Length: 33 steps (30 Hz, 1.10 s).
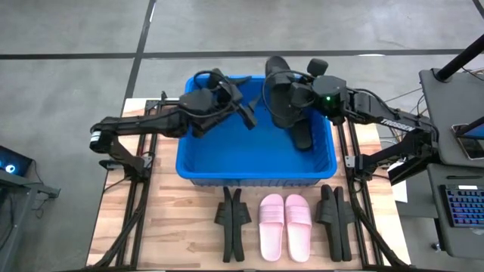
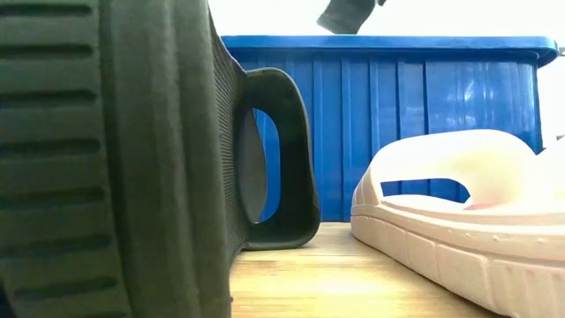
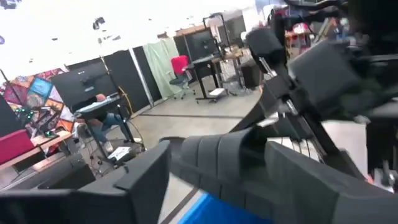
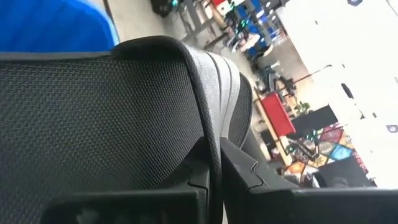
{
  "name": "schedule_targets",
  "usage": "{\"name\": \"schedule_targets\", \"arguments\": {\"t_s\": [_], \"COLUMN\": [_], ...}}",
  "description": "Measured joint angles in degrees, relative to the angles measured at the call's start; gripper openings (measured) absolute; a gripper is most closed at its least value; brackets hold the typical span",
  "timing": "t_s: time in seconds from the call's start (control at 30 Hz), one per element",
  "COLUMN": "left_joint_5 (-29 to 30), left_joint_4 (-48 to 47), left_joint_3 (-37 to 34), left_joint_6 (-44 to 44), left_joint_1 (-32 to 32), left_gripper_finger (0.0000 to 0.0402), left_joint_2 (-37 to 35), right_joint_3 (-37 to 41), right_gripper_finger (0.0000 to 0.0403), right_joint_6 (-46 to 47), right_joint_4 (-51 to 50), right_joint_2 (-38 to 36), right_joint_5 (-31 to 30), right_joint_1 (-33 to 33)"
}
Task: Pick and place slides into bin
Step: Put the black slide into the blue bin
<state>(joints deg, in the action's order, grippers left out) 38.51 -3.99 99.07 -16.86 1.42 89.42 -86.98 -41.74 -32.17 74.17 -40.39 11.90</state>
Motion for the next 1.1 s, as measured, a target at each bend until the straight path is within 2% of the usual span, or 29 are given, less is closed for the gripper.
{"name": "schedule_targets", "arguments": {"t_s": [0.1,0.2,0.33,0.43,0.73,0.93,1.1], "left_joint_5": [0.0,0.5,0.7,0.7,0.9,1.0,1.0], "left_joint_4": [-4.0,-7.7,-11.4,-12.1,-12.1,-12.1,-12.0], "left_joint_3": [-0.1,-0.2,-1.4,-3.3,-8.9,-11.5,-11.5], "left_joint_6": [0.1,2.8,6.9,8.0,10.7,15.0,15.1], "left_joint_1": [-0.1,0.0,0.0,0.0,0.0,-0.1,-0.2], "left_gripper_finger": [0.0268,0.0271,0.0272,0.0272,0.0272,0.0272,0.0272], "left_joint_2": [-2.5,-4.8,-8.6,-10.9,-15.6,-16.6,-16.5], "right_joint_3": [0.0,0.0,0.4,2.3,14.0,22.2,28.1], "right_gripper_finger": [0.0009,0.0009,0.0009,0.0009,0.0009,0.0009,0.0009], "right_joint_6": [0.9,3.0,7.8,8.6,1.6,-4.6,-9.3], "right_joint_4": [-4.9,-11.6,-17.4,-16.8,-16.1,-9.1,-4.4], "right_joint_2": [-0.3,-0.6,-0.9,-1.0,-1.0,-1.0,-0.9], "right_joint_5": [-0.1,0.4,5.8,7.8,10.9,15.6,17.0], "right_joint_1": [1.1,2.9,6.3,8.2,12.2,15.3,17.6]}}
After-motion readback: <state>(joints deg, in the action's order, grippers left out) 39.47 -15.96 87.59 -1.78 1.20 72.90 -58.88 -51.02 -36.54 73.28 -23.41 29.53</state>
